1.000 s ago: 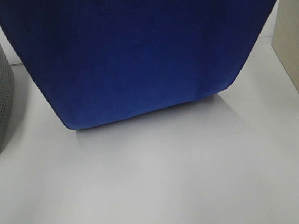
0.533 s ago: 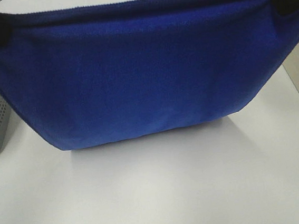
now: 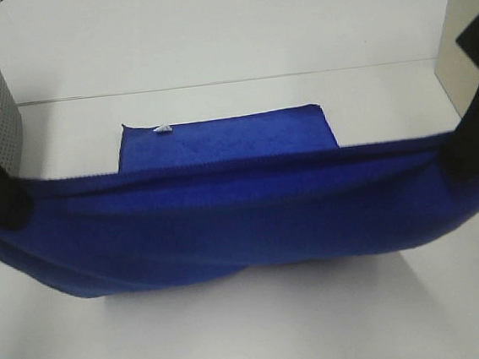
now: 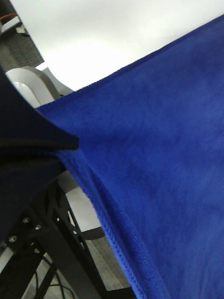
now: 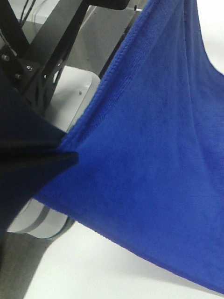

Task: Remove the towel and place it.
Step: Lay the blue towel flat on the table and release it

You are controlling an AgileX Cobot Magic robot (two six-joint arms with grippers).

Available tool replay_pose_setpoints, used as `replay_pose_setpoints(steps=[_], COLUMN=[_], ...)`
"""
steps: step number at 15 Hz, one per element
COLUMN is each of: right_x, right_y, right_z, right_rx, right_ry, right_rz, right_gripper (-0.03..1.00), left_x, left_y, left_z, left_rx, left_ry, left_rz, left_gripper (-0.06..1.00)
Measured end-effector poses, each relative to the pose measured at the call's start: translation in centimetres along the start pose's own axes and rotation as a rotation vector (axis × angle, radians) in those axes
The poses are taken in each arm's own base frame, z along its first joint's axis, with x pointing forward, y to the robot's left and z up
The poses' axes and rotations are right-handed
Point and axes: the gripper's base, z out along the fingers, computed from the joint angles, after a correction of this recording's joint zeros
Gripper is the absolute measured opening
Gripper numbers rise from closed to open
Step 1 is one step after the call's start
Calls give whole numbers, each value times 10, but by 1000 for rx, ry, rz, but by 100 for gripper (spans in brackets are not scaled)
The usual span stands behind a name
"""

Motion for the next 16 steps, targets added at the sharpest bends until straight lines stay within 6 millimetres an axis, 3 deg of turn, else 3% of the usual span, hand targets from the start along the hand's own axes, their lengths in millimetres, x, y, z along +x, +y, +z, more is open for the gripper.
replay_pose_setpoints(steps=[7, 12, 16], right_x=[37, 55, 59], right_y=[-16, -18, -25], right_z=[46, 65, 86], right_rx=[-49, -111, -130], right_ry=[198, 281, 394], right_rz=[108, 178, 228], right_gripper=[1, 1, 1], left_x=[52, 76, 78], left_y=[23, 34, 38], left_z=[62, 81, 89], left_rx=[87, 85, 78], left_ry=[180, 229, 240], left_rz=[-136, -190, -212], left_gripper=[0, 0, 0])
